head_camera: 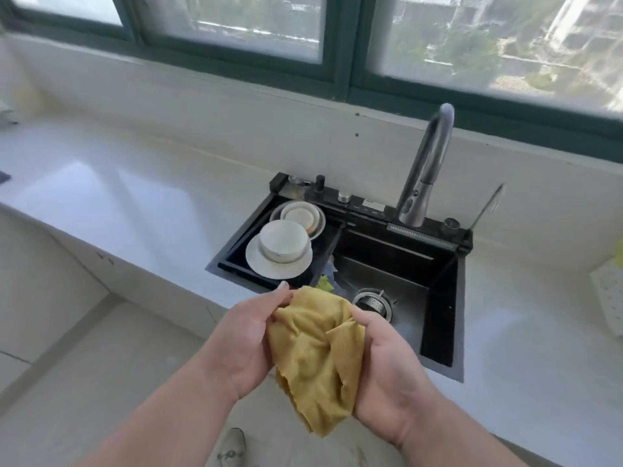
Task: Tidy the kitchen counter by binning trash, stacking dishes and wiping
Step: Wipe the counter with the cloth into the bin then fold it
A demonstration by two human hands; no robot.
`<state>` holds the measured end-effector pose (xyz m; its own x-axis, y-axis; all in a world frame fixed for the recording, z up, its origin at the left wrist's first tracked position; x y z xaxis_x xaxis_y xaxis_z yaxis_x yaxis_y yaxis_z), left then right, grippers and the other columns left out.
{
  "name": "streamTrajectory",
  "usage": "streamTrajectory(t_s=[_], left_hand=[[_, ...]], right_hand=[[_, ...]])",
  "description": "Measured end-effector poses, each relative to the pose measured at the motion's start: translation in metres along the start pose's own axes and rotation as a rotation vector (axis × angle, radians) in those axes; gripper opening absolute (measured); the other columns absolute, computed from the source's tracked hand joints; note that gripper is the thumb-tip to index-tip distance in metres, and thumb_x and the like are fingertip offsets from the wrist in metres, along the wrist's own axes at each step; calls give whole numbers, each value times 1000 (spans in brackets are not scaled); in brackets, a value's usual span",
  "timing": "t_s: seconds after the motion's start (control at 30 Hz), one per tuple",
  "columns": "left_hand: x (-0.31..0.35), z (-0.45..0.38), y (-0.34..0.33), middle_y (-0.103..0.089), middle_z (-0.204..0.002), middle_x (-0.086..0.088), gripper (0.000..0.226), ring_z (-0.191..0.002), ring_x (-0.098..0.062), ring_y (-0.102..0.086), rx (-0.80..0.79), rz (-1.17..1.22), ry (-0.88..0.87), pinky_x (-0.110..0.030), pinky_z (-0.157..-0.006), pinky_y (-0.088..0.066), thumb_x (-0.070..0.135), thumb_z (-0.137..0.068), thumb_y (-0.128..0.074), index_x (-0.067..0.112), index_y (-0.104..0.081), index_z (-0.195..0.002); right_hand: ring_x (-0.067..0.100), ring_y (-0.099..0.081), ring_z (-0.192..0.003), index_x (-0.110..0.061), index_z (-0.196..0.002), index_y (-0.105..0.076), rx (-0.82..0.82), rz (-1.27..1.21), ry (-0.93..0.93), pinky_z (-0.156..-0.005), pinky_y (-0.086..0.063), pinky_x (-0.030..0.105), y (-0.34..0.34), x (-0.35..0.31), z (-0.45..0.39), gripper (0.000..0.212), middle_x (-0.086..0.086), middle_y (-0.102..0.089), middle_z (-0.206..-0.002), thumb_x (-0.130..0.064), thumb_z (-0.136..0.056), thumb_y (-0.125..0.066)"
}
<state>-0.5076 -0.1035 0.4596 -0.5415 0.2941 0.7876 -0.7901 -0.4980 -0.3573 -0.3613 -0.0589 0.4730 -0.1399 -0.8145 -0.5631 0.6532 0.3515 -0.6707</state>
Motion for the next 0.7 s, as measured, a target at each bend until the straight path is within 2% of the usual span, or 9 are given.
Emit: streamTrajectory(t_s=[0.1, 0.23, 0.33, 0.4, 0.47, 0.6, 0.7], left_hand=[[40, -34, 52, -71, -133, -32, 49, -128, -48, -67, -15, 10, -31, -62, -116, -49, 37, -109, -57, -5, -74, -128], [96, -82, 116, -73, -126, -35, 46, -119, -49, -72, -63, -48, -9, -59, -107, -56, 32, -107, -62, -9, -75, -121], [132, -117, 164, -74, -123, -35, 36, -112, -47, -75, -47, -89, 40, -55, -97, -63, 23, -104, -68, -8, -76, -120], [150, -138, 189, -77, -113, -31, 22, -97, -40, -79, -17, -112, 57, -49, -85, -67, 12, -100, -71, -3, -81, -113], [164, -160, 216, -78, -110, -27, 20, -94, -36, -79, 17, -131, 49, -46, -82, -66, 7, -100, -72, -2, -79, -116], [182, -193, 254, -78, -118, -27, 28, -102, -40, -79, 69, -116, 12, -49, -87, -66, 8, -99, -74, -3, -73, -125], [196, -210, 271, -80, -112, -23, 25, -95, -36, -79, 87, -145, -17, -45, -78, -66, 8, -100, -74, -1, -74, -123]], right_hand=[[45, -58, -140, -4, -147, -62, 27, -62, -38, -122, -38, 64, -31, 4, -61, 58, 27, -61, -149, -37, -109, -32], [44, -67, -129, -4, -129, -76, 104, -60, -42, -117, -43, 61, -81, 5, -134, 56, 27, -69, -138, -31, -104, -33], [46, -66, -130, -1, -131, -74, 130, -52, -80, -119, -41, 62, -114, 11, -190, 57, 29, -68, -139, -30, -103, -34], [48, -65, -131, 1, -139, -68, 135, -34, -89, -119, -40, 62, -128, 12, -222, 59, 31, -66, -140, -30, -103, -33], [48, -65, -130, 2, -142, -64, 137, -17, -95, -120, -40, 63, -139, 11, -255, 59, 32, -66, -139, -29, -102, -33], [47, -70, -123, 3, -139, -65, 261, 169, -93, -113, -48, 66, -139, 1, -309, 55, 28, -73, -131, -24, -97, -41], [44, -75, -112, 3, -129, -70, 395, 371, -75, -99, -58, 64, -138, -12, -341, 50, 24, -77, -122, -27, -98, -44]])
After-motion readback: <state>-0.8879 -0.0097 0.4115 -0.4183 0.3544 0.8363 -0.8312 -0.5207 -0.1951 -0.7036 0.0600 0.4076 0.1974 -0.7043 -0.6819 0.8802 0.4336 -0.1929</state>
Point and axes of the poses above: each hand's wrist, its own z-axis away from the middle knuckle, its own y-axis out of the back of the hand, x = y × z, the point moved 7 cm from there along -z, towards the middle knuckle
